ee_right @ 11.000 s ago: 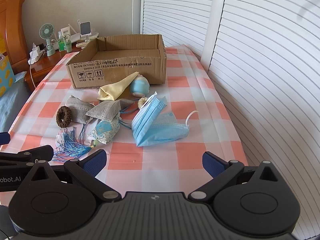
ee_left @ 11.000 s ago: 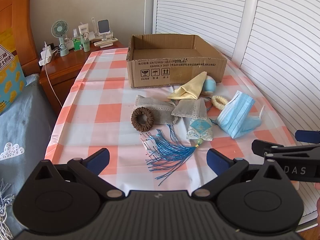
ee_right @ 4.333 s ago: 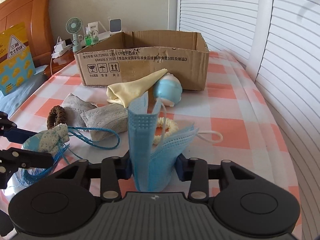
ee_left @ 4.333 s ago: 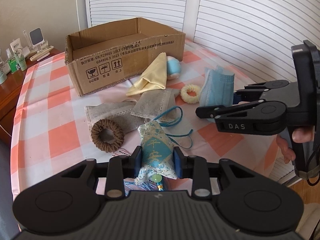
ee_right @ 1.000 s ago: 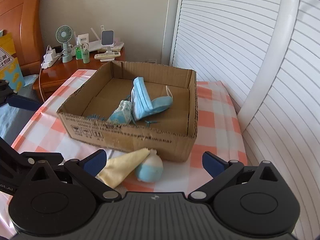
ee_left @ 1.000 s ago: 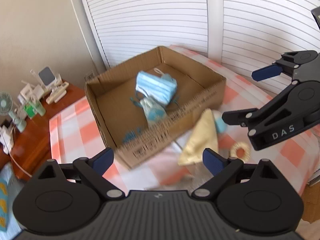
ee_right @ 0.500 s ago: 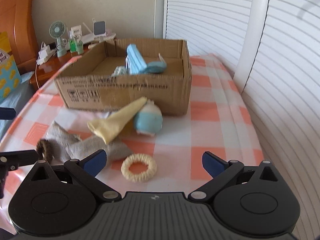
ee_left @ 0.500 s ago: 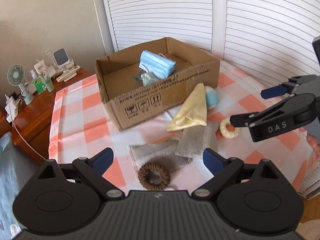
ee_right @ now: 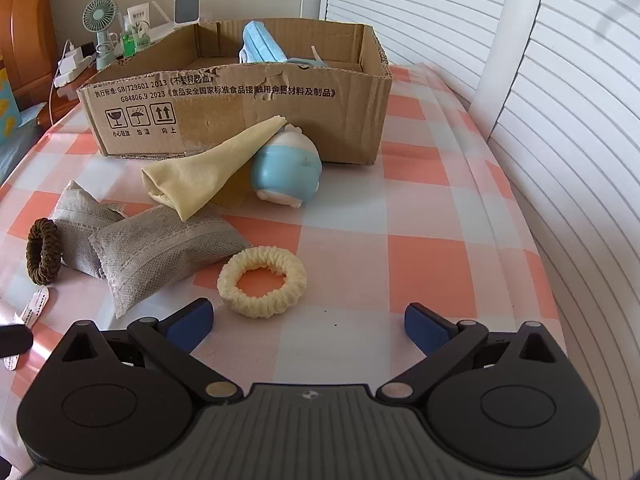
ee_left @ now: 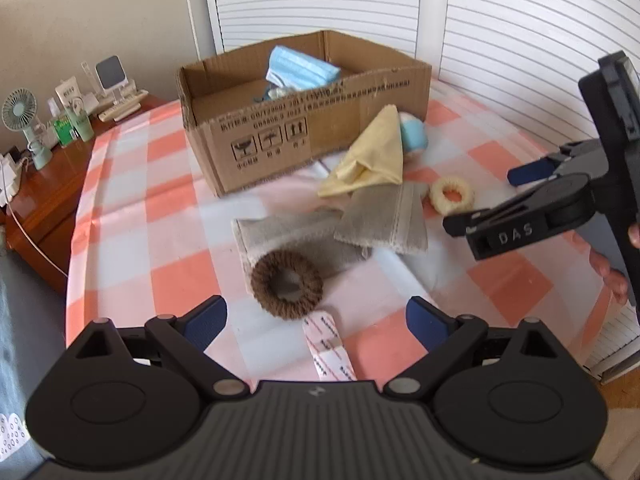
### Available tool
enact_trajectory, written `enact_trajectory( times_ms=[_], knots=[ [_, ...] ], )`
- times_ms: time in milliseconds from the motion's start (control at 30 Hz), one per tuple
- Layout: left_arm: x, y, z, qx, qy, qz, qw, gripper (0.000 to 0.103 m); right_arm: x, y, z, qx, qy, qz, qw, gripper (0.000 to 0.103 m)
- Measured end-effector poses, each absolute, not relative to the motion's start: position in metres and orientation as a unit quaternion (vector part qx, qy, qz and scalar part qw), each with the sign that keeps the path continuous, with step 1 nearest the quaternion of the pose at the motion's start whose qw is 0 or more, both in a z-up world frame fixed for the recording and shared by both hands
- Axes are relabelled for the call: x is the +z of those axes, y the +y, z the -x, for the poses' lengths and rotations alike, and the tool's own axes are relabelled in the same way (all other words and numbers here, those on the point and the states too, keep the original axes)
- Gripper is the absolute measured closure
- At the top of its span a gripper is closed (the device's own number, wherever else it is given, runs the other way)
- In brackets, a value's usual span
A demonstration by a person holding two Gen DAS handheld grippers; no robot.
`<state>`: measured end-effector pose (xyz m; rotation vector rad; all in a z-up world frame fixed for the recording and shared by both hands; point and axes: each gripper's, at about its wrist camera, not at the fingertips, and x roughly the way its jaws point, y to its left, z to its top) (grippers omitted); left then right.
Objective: Organize soft objects
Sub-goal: 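Move the left gripper back toward the white-and-red bandage strip, then grasp the bandage strip with the left gripper while the right gripper grasps the cream ring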
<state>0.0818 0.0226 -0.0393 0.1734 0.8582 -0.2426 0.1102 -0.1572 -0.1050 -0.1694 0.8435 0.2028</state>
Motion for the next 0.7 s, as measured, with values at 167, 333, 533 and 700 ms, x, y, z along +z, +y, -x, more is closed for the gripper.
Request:
enact_trajectory(
  times_ms=[167,333,533,700],
  knots=[
    [-0.054,0.028,-0.078,-0.129,0.434,-0.075,0.888,0.007,-0.109,-0.161,-0.106,0.096,0.389,0.071,0.913,0.000],
    [-0.066,0.034,-0.077,-0.119,0.448,-0.061,0.884,0.007,-0.110,-0.159,-0.105,0.087,0.383,0.067,0.917,0.000],
    [-0.068,0.050,-0.074,-0.091,0.452,-0.059,0.885,0.001,-0.110,-0.160,-0.101,0.084,0.378,0.066,0.920,0.000],
    [-0.068,0.064,-0.069,-0.065,0.446,-0.063,0.890,0.001,-0.110,-0.160,-0.101,0.080,0.378,0.065,0.920,0.000]
  ],
)
